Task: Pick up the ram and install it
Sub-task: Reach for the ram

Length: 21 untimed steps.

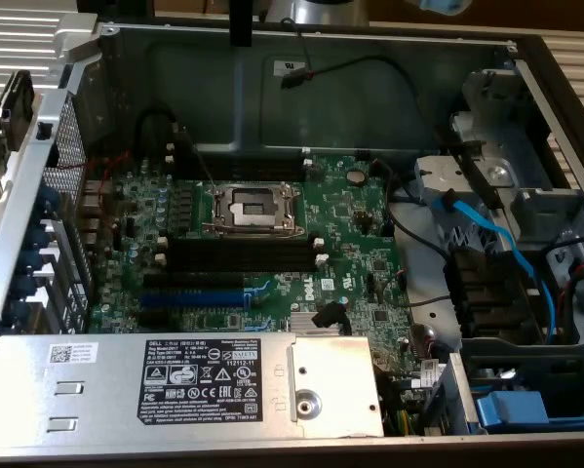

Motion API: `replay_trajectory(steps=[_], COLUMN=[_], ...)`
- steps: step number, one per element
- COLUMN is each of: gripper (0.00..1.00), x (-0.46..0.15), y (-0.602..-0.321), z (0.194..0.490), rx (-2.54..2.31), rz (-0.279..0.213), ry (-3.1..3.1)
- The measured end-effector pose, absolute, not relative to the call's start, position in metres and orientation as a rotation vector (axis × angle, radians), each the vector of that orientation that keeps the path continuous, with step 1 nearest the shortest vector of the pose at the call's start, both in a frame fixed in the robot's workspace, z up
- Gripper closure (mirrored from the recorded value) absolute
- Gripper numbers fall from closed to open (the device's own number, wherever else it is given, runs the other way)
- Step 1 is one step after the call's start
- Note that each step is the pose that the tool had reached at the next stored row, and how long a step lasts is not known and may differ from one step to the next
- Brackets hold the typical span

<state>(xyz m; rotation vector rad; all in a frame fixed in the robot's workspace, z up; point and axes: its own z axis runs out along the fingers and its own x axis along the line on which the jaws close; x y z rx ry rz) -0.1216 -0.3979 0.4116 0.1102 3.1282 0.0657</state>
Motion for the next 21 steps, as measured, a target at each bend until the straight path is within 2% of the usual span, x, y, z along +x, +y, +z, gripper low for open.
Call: replay_trajectory(steps=[21], gripper=[0.90], x=[-0.204], y=[-0.380], z=[0.420], rx=[0.110], rz=[0.047], ry=[3.128])
